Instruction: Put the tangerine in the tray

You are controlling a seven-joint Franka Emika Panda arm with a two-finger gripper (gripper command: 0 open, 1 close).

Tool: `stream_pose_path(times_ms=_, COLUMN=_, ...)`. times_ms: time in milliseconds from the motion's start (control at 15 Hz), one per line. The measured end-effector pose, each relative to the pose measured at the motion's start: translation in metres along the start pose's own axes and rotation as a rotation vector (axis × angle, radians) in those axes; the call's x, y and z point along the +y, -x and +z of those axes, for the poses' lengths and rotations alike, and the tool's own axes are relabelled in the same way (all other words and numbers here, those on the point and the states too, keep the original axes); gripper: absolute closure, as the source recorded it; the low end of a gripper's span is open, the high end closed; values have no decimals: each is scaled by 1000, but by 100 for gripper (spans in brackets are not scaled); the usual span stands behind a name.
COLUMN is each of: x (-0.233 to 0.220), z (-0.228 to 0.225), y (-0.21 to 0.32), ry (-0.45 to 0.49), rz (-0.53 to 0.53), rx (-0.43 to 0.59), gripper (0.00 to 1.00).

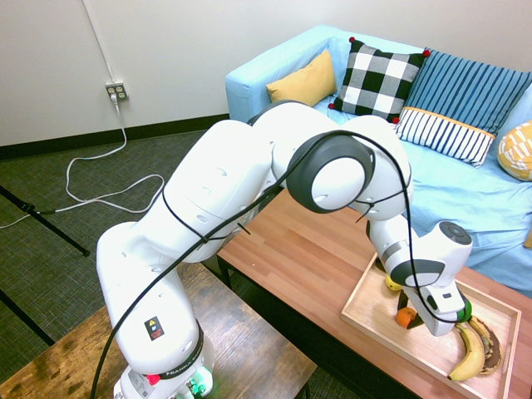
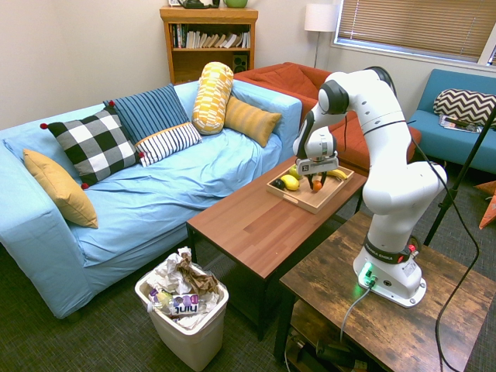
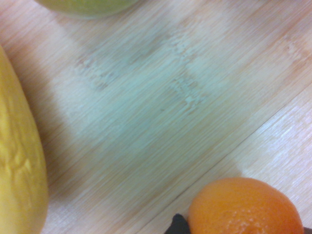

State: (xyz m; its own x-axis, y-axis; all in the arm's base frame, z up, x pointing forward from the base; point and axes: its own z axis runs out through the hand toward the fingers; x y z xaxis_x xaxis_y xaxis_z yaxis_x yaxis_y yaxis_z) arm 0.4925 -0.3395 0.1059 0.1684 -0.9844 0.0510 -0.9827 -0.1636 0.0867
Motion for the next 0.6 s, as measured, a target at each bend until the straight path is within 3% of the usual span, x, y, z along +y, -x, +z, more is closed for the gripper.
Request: stream_pose_path(times_ms=600, x=3, z=-5, y=-6, ry=-18, rz=-9, rx=-2, gripper=0)
